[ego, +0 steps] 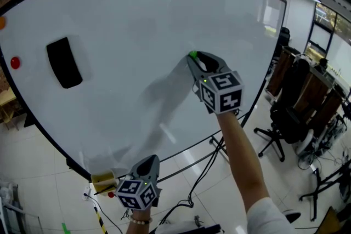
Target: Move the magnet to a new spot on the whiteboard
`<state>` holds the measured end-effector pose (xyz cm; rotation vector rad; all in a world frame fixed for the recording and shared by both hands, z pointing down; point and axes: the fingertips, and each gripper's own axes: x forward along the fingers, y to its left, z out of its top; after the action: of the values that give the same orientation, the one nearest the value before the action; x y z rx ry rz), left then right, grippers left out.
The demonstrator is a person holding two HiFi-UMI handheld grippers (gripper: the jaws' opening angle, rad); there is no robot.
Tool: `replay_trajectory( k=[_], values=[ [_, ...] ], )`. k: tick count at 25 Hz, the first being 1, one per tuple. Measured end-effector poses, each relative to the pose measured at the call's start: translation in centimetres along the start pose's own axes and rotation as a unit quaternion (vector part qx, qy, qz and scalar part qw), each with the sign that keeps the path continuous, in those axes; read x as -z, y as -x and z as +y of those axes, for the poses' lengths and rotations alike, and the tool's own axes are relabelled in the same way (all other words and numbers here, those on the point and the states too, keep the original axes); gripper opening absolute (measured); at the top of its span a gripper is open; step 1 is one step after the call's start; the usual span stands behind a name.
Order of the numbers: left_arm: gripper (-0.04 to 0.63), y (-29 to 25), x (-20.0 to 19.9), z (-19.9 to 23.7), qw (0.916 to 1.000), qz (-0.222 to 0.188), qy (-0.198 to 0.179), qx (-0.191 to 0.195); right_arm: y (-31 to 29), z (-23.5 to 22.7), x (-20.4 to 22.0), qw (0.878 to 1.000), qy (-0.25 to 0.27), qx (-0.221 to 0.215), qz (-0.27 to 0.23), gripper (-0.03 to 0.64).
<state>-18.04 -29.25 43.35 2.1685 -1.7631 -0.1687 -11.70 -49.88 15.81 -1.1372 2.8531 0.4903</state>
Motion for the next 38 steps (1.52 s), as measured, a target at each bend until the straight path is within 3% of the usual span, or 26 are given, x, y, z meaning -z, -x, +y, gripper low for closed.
replay_trajectory(
  k=[5,11,25,38],
  values=[
    [-0.002,0.2,0.2,-0.2,1.0,0.006,0.0,0.003,2.4,-0.2,-1.3,0.999,0.02,0.02,-0.017,0.126],
    [-0.002,-0.5,1.0,-2.0,0.9996,0.015,0.001,0.024,9.5,-1.5,-0.9,0.999,0.022,0.029,-0.023,0.127],
    [-0.002,-3.7,3.7,-10.1,0.9927,0.052,-0.016,0.108,29.6,-2.4,11.2,0.989,-0.071,0.12,0.052,0.127],
    [-0.002,-5.7,4.8,-14.5,0.9882,0.062,-0.044,0.133,38.9,-0.3,21.8,0.957,-0.195,0.173,0.127,0.127]
  ],
)
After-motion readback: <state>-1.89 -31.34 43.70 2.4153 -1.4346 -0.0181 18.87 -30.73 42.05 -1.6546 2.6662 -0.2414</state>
